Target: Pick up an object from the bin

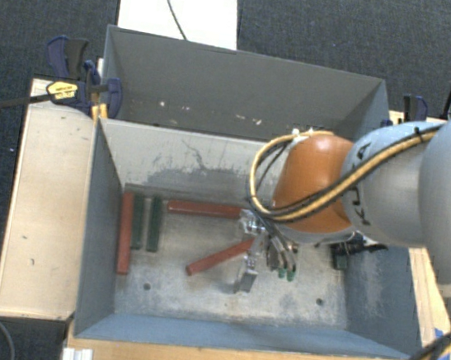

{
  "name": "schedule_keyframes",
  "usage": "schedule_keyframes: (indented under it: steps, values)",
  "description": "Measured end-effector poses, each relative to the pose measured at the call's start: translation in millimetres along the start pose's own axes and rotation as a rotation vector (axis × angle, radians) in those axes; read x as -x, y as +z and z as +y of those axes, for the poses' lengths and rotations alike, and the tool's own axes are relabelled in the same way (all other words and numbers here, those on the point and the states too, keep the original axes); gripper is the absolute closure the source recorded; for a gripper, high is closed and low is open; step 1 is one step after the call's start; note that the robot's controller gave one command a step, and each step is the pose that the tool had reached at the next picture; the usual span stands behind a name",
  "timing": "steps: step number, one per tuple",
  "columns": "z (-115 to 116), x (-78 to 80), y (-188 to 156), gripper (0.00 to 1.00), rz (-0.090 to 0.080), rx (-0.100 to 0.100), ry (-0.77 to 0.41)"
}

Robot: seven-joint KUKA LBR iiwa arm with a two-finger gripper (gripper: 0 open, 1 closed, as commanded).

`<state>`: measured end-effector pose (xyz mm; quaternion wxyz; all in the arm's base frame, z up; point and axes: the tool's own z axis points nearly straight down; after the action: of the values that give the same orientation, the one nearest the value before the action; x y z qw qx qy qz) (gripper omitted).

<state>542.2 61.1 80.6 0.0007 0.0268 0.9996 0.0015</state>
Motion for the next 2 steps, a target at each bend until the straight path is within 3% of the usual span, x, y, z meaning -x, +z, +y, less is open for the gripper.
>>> schedule_keyframes:
  steps: [1,2]
  values:
    - [4.0,28.2,10.6,0.0,-0.004,-0.002,-0.008]
    - [3.8,27.4,9.8,1.0,-0.002,-0.002,-0.008]
